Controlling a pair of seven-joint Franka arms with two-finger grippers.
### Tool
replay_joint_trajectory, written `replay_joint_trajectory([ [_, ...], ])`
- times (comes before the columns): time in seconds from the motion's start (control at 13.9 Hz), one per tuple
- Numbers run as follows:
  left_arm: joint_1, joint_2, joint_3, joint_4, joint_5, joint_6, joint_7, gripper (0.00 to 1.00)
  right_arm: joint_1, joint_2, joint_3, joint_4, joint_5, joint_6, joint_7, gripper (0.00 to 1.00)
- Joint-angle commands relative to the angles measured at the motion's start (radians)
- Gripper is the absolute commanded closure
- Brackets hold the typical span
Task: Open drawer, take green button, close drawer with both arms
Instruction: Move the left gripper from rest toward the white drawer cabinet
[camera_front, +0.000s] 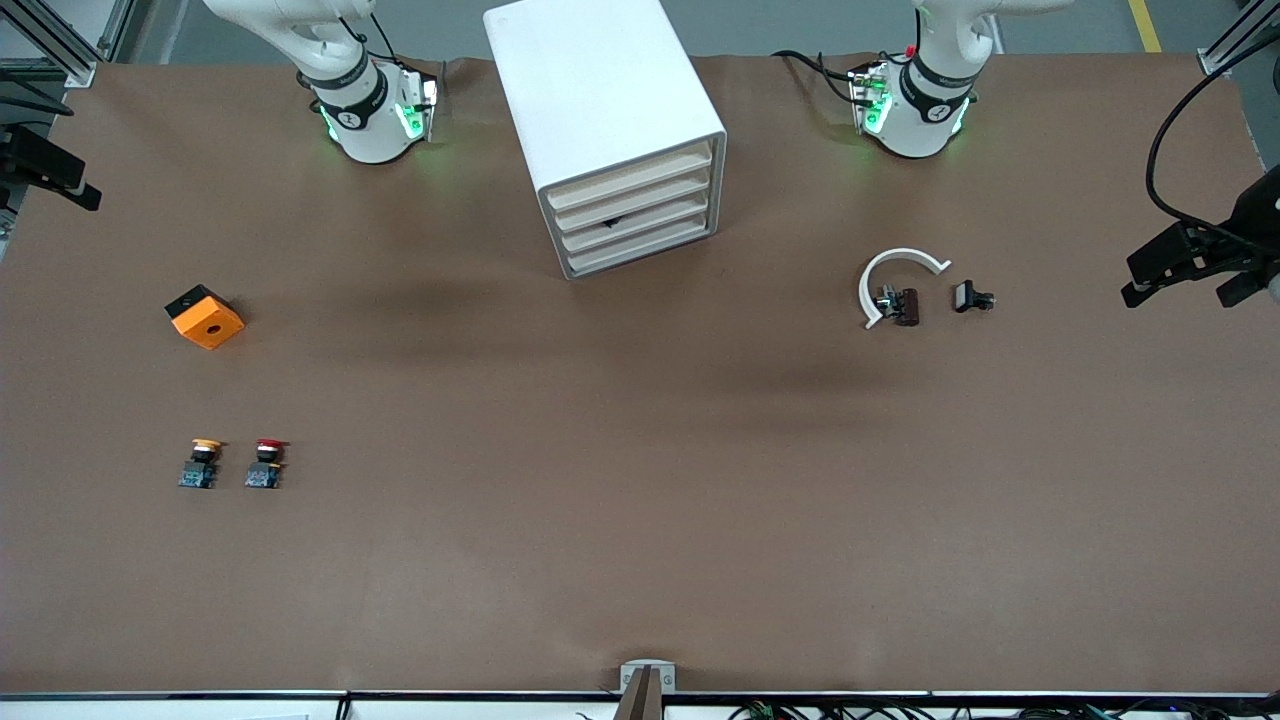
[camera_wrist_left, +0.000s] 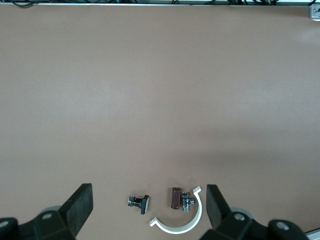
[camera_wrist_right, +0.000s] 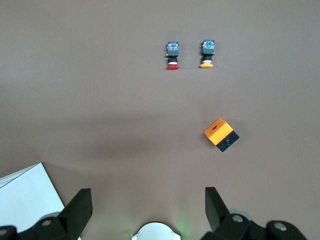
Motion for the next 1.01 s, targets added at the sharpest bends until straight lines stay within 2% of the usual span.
replay_joint_trajectory([
  [0.0, -0.002, 0.006, 0.003, 0.013, 0.012, -0.015, 0.003, 0.00, -0.002, -0.024, 0.000, -0.021, -0.004, 0.005, 0.014, 0.00],
  [0.29, 0.000, 0.007, 0.003, 0.014, 0.011, -0.017, -0.003, 0.00, 0.000, -0.024, -0.001, -0.021, -0.004, 0.007, 0.014, 0.00],
  [0.5, 0.003, 0.030, 0.003, 0.011, 0.011, -0.090, -0.006, 0.00, 0.000, -0.024, -0.001, -0.021, -0.004, 0.007, 0.014, 0.00],
  [0.94, -0.002, 0.162, 0.004, 0.013, 0.011, -0.207, -0.022, 0.00, -0.002, -0.024, -0.002, -0.021, -0.004, 0.007, 0.013, 0.00],
])
